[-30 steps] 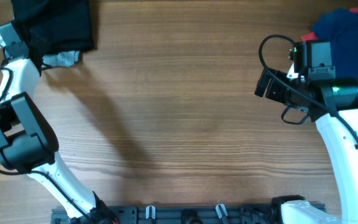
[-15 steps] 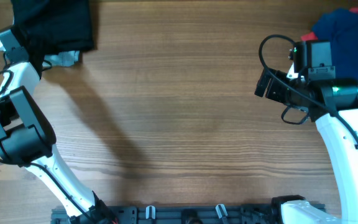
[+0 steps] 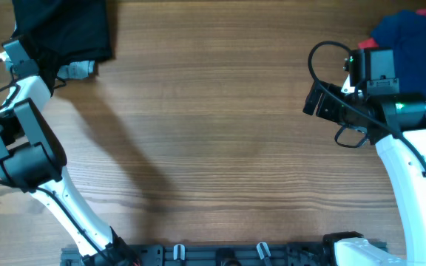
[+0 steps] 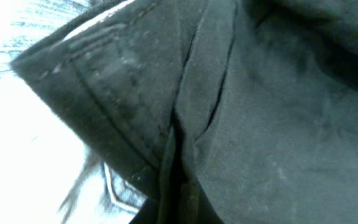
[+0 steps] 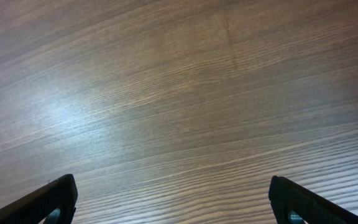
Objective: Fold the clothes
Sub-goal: 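Release and adjust the black garment on the stack with the left gripper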
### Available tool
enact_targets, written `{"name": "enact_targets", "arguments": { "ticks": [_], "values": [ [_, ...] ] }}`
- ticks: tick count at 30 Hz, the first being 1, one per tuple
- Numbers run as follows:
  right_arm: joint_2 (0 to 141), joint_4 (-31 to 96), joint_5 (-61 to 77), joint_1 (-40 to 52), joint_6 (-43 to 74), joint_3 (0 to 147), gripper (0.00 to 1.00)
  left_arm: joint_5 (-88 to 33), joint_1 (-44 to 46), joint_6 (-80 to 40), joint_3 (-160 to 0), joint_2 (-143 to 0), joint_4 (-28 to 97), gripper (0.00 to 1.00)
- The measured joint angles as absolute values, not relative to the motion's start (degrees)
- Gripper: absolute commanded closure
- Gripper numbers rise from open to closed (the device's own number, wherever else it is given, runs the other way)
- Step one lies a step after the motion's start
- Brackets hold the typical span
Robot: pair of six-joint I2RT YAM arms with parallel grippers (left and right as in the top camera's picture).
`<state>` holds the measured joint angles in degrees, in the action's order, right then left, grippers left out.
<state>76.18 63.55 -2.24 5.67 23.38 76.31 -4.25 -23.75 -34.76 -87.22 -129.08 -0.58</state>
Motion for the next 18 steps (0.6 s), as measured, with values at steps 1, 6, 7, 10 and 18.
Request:
{"name": "enact_targets", "arguments": {
  "ticks": [1,6,7,10,18],
  "values": [
    [76.2,63.6,-2.2,5.7,23.4,76.3,0.00,-4.2,-23.7,-34.7,-87.2,-128.3,0.2,0.96],
    [76.2,63.5,-2.2,5.7,23.4,76.3,0.00,-4.3,-23.7,-34.8,-87.2,-122.6,6.9,0.96],
    [76.2,63.5,-2.2,5.7,23.4,76.3,0.00,-4.2,-23.7,-35.0,-87.2,-122.2,7.5,0.96],
    [76.2,63.5,-2.2,5.7,23.4,76.3,0.00,-4.2,-23.7,-35.5,-87.2,-121.5,8.8,0.96],
    [76.2,63.6,-2.2,5.7,23.4,76.3,0.00,2.9,-23.8,-36.2,-87.2,-118.5,12.8,0.00]
  ]
}}
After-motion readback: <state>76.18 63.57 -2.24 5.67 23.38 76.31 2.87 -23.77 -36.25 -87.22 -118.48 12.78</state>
